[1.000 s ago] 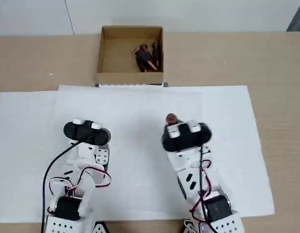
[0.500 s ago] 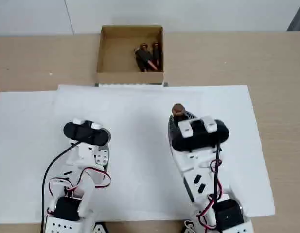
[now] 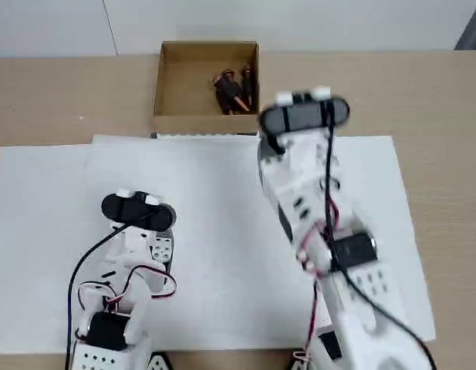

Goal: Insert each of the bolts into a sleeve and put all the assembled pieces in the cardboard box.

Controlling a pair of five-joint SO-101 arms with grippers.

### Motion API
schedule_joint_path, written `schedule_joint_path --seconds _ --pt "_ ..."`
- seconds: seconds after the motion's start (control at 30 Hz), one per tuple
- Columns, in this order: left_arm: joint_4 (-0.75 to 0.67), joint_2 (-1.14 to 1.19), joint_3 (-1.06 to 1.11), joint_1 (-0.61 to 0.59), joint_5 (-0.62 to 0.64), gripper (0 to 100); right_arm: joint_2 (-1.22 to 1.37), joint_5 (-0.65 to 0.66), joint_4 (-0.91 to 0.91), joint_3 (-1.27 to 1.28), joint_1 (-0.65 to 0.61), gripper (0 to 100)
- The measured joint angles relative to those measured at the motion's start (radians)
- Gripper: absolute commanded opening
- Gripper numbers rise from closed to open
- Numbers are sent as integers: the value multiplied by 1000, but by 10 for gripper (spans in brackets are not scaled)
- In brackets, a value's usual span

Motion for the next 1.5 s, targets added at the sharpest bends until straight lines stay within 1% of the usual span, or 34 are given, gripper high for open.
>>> schedule_joint_path --seconds 0.33,0.4,0.53,0.7,0.8,1.03,1.1,1.17,1.23,1.33,1.5 --pt "0 0 0 0 0 6 523 2 -2 -456 20 4" --pt "0 0 0 0 0 6 628 31 -9 -555 20 4" --pt "0 0 0 0 0 6 839 101 -89 -721 20 4" --pt "0 0 0 0 0 6 1046 189 -189 -855 18 4" --pt "0 0 0 0 0 6 1140 221 -238 -896 9 4" --pt "0 0 0 0 0 6 1275 236 -385 -907 -34 9" --pt "0 0 0 0 0 6 1316 275 -419 -908 -44 10" --pt "0 0 0 0 0 6 1350 336 -440 -908 -57 39" --pt "0 0 0 0 0 6 1373 402 -459 -908 -72 111" --pt "0 0 0 0 0 6 1405 456 -470 -908 -94 199" --pt "0 0 0 0 0 6 1415 476 -479 -916 -101 205"
